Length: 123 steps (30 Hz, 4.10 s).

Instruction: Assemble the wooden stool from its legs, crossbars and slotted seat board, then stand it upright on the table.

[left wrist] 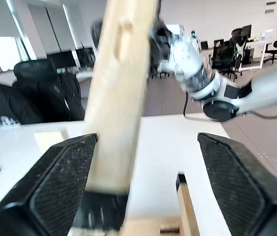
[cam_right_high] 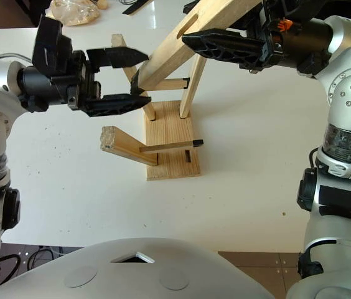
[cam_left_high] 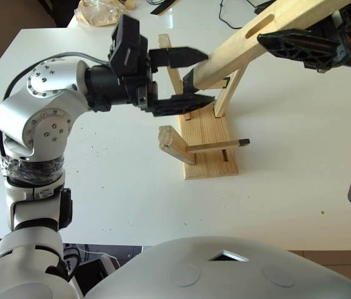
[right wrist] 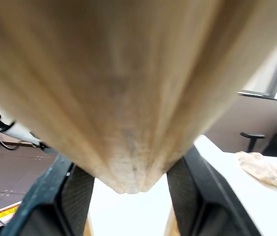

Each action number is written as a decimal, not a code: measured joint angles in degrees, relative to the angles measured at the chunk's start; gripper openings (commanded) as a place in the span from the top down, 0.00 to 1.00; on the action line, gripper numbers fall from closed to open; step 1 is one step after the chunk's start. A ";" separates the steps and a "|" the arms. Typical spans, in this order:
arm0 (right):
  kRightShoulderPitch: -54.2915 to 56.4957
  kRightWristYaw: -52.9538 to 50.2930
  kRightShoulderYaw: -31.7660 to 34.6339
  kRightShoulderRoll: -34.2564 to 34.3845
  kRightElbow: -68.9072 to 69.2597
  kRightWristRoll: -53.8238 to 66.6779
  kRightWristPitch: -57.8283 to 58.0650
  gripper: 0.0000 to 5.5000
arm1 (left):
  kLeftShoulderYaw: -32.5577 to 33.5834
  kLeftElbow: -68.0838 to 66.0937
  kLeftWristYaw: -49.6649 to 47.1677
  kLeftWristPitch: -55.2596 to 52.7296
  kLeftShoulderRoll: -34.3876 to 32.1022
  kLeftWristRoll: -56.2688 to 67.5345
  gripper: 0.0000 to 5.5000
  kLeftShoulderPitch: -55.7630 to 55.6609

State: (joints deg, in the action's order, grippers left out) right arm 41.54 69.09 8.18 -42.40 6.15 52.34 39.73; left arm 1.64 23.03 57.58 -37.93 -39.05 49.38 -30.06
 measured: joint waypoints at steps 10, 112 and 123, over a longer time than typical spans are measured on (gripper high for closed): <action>1.48 -0.88 5.70 -3.34 -4.83 -0.95 -1.54 0.64 | 4.27 -1.00 -5.24 4.33 0.32 -5.81 0.31 4.36; -36.77 5.60 0.33 -14.28 12.22 -11.45 -13.05 0.64 | 6.48 -1.17 0.14 28.81 -5.96 -28.82 0.31 48.12; -37.31 5.10 -1.07 -12.18 12.15 -14.31 -14.24 0.64 | 5.92 -2.43 1.98 28.64 -6.40 -28.57 0.31 45.05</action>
State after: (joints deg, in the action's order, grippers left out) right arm 4.23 74.19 7.10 -54.58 18.30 38.03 25.49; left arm 7.57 20.61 59.56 -9.29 -45.45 20.80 14.99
